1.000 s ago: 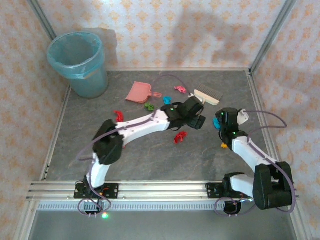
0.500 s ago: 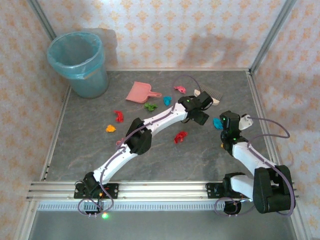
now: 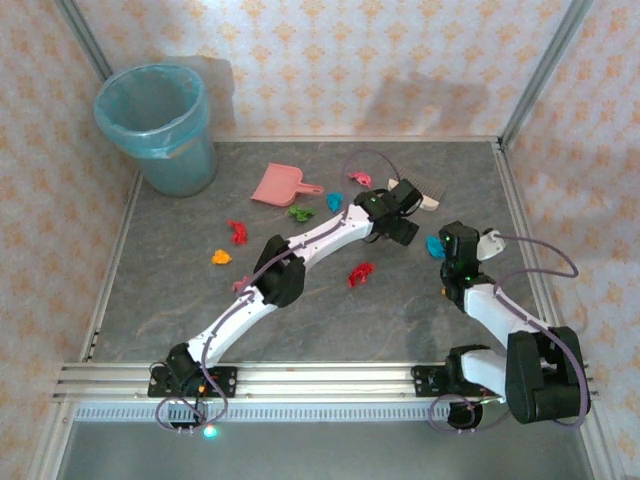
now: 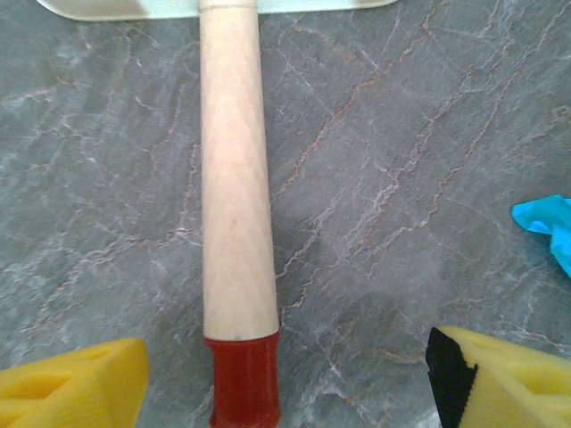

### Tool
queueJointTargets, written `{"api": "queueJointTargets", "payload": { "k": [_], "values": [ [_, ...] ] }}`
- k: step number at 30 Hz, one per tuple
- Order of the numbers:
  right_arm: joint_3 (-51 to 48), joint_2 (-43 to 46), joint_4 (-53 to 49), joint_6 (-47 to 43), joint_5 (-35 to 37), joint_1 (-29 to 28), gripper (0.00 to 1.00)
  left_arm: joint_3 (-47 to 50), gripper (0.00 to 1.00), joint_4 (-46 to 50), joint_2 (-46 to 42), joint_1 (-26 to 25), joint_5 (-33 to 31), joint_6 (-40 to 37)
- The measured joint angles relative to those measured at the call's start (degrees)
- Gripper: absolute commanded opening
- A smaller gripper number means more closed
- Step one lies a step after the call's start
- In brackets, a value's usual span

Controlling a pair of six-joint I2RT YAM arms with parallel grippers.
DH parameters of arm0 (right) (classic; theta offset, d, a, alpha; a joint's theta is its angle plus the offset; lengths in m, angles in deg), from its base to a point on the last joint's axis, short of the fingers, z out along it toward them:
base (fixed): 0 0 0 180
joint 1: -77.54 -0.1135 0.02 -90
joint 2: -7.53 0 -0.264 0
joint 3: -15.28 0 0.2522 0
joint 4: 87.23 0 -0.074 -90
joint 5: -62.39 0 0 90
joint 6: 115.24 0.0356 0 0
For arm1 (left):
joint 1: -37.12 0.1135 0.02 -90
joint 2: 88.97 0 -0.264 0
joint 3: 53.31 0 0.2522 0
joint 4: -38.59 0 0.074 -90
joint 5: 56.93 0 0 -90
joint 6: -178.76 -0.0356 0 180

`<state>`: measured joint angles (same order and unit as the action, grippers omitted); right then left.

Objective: Sweep away the paper scraps from the table

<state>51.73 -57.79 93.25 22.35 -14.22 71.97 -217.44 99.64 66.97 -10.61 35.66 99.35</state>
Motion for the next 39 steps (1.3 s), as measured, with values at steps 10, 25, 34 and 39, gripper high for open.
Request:
{"api": "queueJointTargets", "payload": {
  "k": [10, 25, 34, 39],
  "values": [
    [0.0, -0.26, 0.39, -0.02, -0.35, 0.0, 0.66, 0.0, 0.65, -1.46, 1.86, 0.0, -0.07, 0.63],
    [0.02, -0.85, 0.42, -0.04, -0.96, 0.0, 0.66, 7.82, 0.24, -3.67, -1.75, -3.17, -7.8, 7.06],
    [0.02, -0.85, 1.01, -0.2, -1.27, 0.0, 0.66, 15.82, 0.24, -1.36, -7.04, -5.99, -12.02, 18.38],
    [0.02, -0.85, 1.22, -0.22, -1.36, 0.0, 0.66, 23.47, 0.26, -0.96, -12.02, -8.66, -12.52, 27.23]
  ]
}}
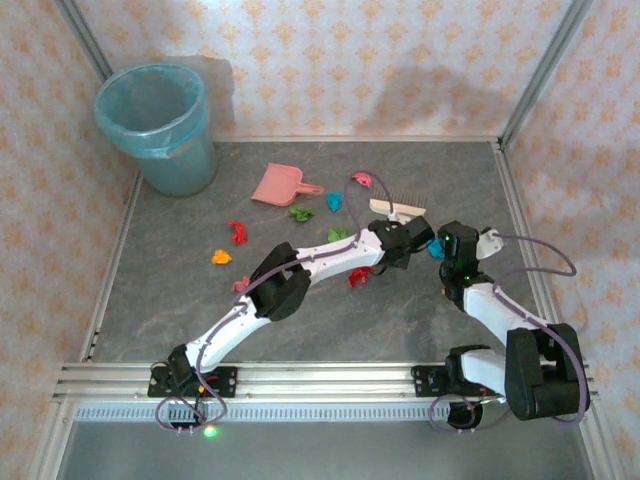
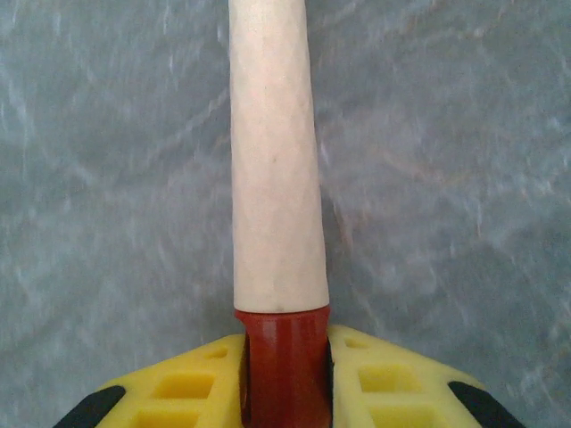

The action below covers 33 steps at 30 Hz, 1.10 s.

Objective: Sweep away the paper scraps from the table

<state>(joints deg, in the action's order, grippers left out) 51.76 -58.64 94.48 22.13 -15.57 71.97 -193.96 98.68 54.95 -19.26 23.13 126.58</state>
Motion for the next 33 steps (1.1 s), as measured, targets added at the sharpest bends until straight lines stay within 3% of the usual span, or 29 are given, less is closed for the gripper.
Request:
{"api": "queueJointTargets", "payload": {
  "k": [3, 5, 7, 10, 13, 23, 33],
  "values": [
    [-0.02, 0.02, 0.02, 0.0, 0.0, 0.0, 0.66, 2.97, 0.39, 0.04, -1.7, -1.31, 0.07, 4.33],
    [-0.02, 0.02, 0.02, 0.0, 0.0, 0.0, 0.66, 3.45, 0.66, 0.04, -1.81, -1.77, 0.46, 6.29],
    [-0.02, 0.02, 0.02, 0.0, -0.02, 0.0, 0.66, 3.54, 0.8, 0.31, -1.81, -1.81, 0.7, 7.63],
    [-0.02, 0.02, 0.02, 0.0, 0.0, 0.0, 0.66, 2.91, 0.87, 0.87, -1.81, -1.6, 0.57, 8.31],
    [0.0, 0.02, 0.02, 0.0, 0.0, 0.0, 0.66, -0.55, 0.87, 3.17, -1.73, -1.11, 0.39, 7.26],
    [0.0, 0.02, 0.02, 0.0, 0.0, 0.0, 0.66, -17.99, 0.75, 5.86, 3.37, 4.42, 1.57, 0.7],
    [-0.02, 0.02, 0.04, 0.0, -0.02, 0.0, 0.65, -20.52, 0.65, 5.73, 11.47, 6.6, 6.4, -6.51]
  ]
}}
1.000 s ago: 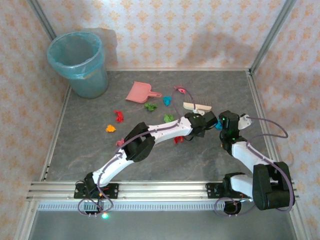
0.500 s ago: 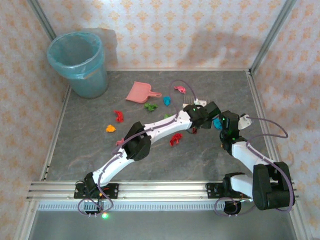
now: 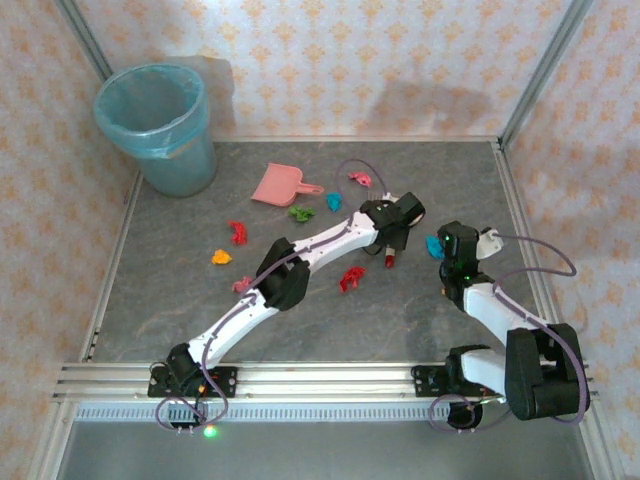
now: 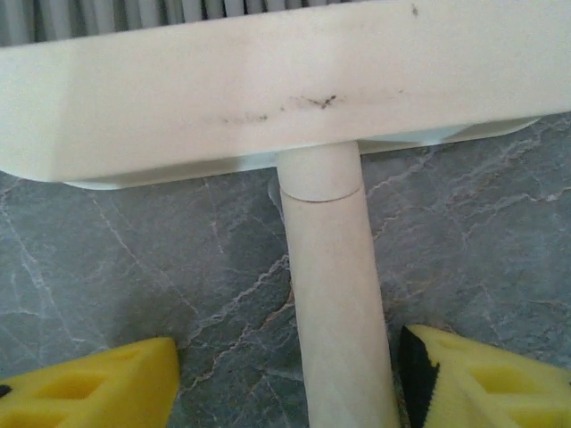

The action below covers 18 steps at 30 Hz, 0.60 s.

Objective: Sweep away the paper scraps from the table

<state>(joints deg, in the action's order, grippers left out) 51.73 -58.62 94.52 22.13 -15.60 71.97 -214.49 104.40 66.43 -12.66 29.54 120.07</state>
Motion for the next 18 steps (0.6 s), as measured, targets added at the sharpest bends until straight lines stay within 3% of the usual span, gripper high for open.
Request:
{"api": "queueJointTargets", "payload": {
  "k": [11, 18],
  "values": [
    [0.02, -0.02, 0.02, 0.0, -0.02, 0.0, 0.65, -3.3, 0.56, -2.38, 2.29, 0.0, -0.15, -0.98],
    [0.02, -0.02, 0.02, 0.0, -0.04, 0.0, 0.65, -4.37, 0.43, -4.33, 3.37, 0.0, -1.44, -0.39]
  ]
}}
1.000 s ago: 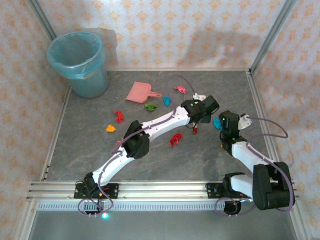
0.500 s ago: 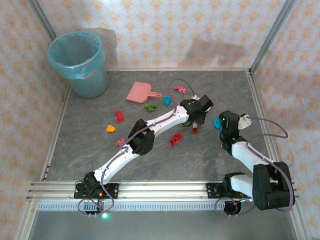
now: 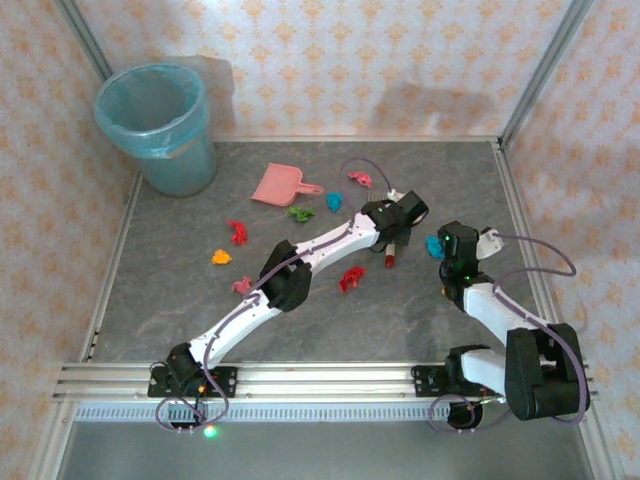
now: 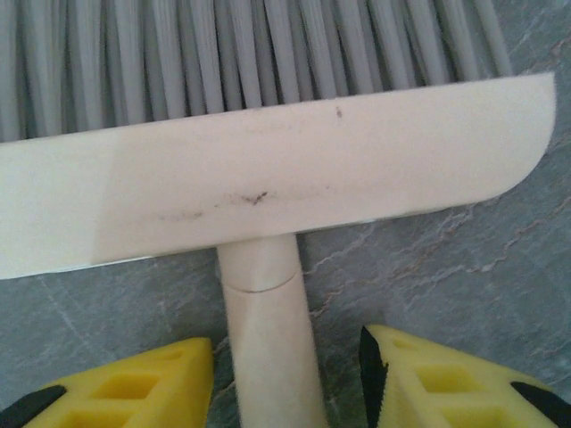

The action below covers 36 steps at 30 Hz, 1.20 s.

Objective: Sweep away the paper scraps from the table

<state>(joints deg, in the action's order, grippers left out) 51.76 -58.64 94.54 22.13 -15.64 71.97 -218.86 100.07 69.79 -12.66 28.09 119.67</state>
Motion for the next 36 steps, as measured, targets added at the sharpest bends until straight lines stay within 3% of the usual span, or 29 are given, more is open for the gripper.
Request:
{"api": "queueJointTargets", "payload": {
  "k": [7, 17, 26, 36],
  "values": [
    [-0.02, 0.0, 0.0, 0.0, 0.0, 0.0, 0.65, 0.0, 0.23, -0.22, 0.11, 0.02, -1.16, 2.1],
    [0.0, 0.0, 0.0, 0.0, 0.0, 0.0, 0.65, 0.0, 0.06, -0.24, 0.09, 0.0, -1.2, 4.42],
    [-0.02, 0.0, 0.72, -0.07, -0.42, 0.0, 0.65, 1.68, 0.0, 0.46, -2.84, -0.13, 1.01, 7.72],
    [-5.68, 4.24, 9.14, -2.89, -4.94, -0.02, 0.65, 7.8, 0.0, 0.72, -18.78, -0.81, 2.47, 11.17]
  ]
}}
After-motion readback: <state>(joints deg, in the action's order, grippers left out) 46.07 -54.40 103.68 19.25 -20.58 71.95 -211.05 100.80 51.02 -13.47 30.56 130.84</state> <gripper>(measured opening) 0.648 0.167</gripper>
